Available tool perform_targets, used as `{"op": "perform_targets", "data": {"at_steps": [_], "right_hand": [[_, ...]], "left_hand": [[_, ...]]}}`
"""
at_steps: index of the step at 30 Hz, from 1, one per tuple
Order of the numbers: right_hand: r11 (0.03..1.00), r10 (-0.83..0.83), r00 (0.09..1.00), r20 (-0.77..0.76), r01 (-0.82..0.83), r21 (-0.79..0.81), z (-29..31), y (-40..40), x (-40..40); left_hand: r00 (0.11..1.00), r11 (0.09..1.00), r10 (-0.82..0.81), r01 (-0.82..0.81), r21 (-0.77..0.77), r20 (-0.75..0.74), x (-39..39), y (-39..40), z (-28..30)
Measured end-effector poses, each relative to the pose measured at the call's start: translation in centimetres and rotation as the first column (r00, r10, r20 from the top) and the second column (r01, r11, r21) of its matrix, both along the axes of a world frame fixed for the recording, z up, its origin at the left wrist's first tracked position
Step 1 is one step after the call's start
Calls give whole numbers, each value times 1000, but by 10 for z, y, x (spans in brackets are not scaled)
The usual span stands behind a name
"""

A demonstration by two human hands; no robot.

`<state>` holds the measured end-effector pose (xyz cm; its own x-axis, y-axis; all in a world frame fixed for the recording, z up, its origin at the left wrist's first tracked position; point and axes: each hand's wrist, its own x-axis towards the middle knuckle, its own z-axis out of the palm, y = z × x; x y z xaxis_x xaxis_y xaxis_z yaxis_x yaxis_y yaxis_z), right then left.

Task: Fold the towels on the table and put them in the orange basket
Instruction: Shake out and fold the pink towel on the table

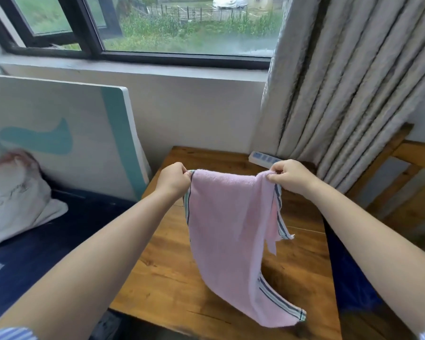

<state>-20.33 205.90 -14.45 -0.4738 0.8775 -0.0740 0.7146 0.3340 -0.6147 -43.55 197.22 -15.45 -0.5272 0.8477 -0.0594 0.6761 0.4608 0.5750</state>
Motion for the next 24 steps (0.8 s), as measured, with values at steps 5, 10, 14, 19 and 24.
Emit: {"op": "perform_targets", "data": {"at_steps": [5,10,14,19,24], "right_hand": [[1000,-27,981,192,28,0,-40,50,-43],[995,-35,999,40,31,90,-84,77,-90],[996,23,1000,-1,-23,-86,-135,77,-100],[966,32,959,281,43,-254,-199,63,-85],[981,-51,978,202,86,-172,-227,39,-101]], "left_hand": [[998,980,25,-13,-201,55,-19,46,-42],[984,980,118,-95,-175,130,-34,83,-78],[976,928,180,-128,-349,120,-53,89,-125],[974,793,181,-63,-606,135,-62,61,-193],[967,770,224,-97,-630,125,-76,45,-232]]}}
